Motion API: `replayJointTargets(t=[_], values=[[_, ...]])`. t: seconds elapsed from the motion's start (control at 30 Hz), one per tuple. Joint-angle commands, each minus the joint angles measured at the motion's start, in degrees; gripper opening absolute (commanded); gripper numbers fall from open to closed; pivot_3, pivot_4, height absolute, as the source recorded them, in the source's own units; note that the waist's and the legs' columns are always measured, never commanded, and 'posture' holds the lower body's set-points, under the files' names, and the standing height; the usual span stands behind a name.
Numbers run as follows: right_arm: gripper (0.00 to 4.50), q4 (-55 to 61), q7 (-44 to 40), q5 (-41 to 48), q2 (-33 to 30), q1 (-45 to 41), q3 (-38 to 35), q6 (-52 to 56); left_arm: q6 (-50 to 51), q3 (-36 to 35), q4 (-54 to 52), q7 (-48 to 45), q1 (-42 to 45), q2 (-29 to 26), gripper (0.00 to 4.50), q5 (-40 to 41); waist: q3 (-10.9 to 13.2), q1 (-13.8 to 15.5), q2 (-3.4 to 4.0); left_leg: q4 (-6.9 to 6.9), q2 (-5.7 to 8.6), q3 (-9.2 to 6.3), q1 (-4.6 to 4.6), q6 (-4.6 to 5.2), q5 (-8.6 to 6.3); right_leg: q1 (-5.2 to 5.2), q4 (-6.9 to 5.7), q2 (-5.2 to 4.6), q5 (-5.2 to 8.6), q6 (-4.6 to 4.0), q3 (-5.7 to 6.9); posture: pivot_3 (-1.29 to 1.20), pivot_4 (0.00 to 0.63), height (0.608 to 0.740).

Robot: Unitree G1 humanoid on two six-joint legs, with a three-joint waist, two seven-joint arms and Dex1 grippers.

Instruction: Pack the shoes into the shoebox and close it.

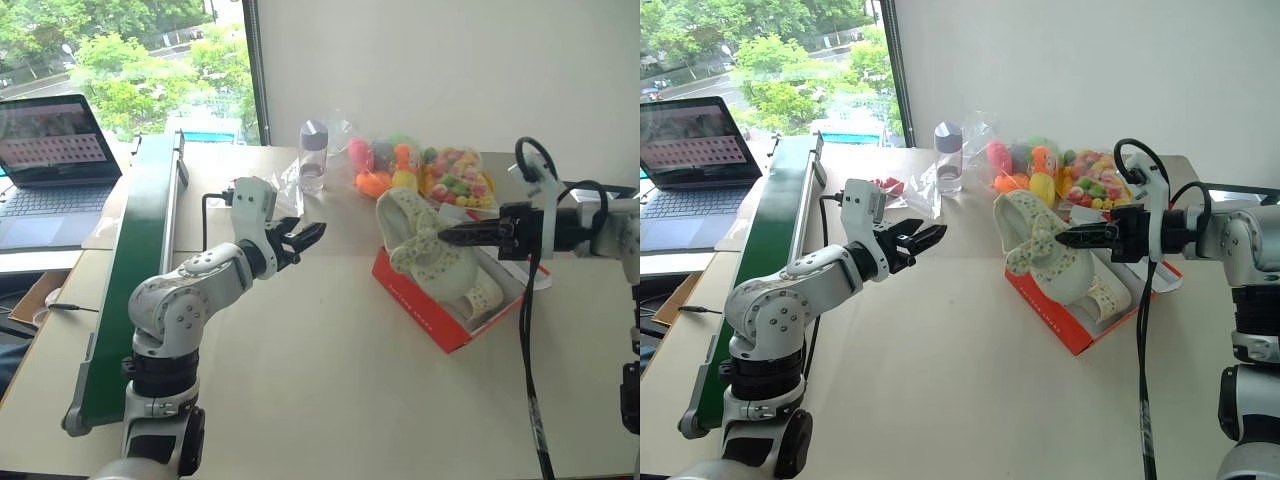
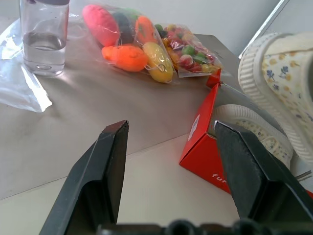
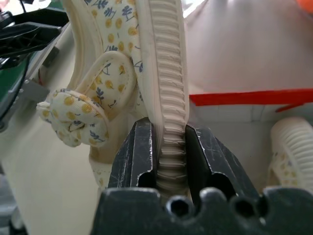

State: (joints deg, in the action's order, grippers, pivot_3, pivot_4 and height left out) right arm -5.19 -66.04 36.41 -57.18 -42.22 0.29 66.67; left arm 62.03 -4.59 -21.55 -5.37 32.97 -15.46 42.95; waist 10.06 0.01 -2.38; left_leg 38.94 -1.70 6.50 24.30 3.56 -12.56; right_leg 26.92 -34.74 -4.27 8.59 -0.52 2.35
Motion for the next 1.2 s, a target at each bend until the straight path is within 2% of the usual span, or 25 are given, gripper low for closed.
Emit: replayJointTargets(t=[0.03,0.33,0.57,0.77,1.2], values=[[0.52,1.4,-4.7,0.5,-1.6,3.0,-0.5,-4.3,-0.8,-0.6,-1.2,-1.0,1.3,-0.4,2.98,-0.3,0.0,0.1,0.0,0.02,-0.01,0.01,-0.03,0.0,0.0,-0.02,0.0,0.01,0.01,0.0,0.0,0.0,0.15,0.74],[0.52,-13.7,-9.2,-4.6,0.2,-0.2,0.7,-13.0,0.5,-0.7,-3.3,-0.2,0.2,-0.5,2.98,-0.1,0.0,0.4,-0.01,0.14,0.06,0.06,-0.06,0.03,0.01,-0.09,0.01,-0.03,-0.03,-0.02,-0.09,0.0,0.15,0.74],[0.52,-22.7,-17.2,-12.8,-0.2,-1.7,6.2,-25.2,1.4,-0.4,-4.2,0.2,0.1,-0.8,2.98,-0.2,0.0,0.6,-0.01,0.1,0.05,0.03,-0.06,0.04,0.01,-0.11,0.05,-0.01,-0.06,0.03,-0.05,0.0,0.15,0.74],[0.52,-32.5,-20.0,-19.5,1.5,-4.6,9.1,-34.3,3.4,-0.1,-5.5,0.5,0.8,-0.4,2.98,0.6,0.0,0.6,-0.01,0.13,0.09,0.03,-0.07,0.04,0.02,-0.15,0.06,-0.04,-0.07,0.04,-0.07,0.0,0.15,0.74],[0.52,-49.8,-24.0,-23.4,4.8,-15.4,7.0,-38.2,5.9,0.0,-7.3,0.6,1.0,0.0,2.98,0.4,0.0,0.5,-0.02,0.14,0.08,0.02,-0.46,0.03,0.01,-0.53,0.08,-0.04,-0.04,-0.01,-0.06,0.0,0.15,0.74]])
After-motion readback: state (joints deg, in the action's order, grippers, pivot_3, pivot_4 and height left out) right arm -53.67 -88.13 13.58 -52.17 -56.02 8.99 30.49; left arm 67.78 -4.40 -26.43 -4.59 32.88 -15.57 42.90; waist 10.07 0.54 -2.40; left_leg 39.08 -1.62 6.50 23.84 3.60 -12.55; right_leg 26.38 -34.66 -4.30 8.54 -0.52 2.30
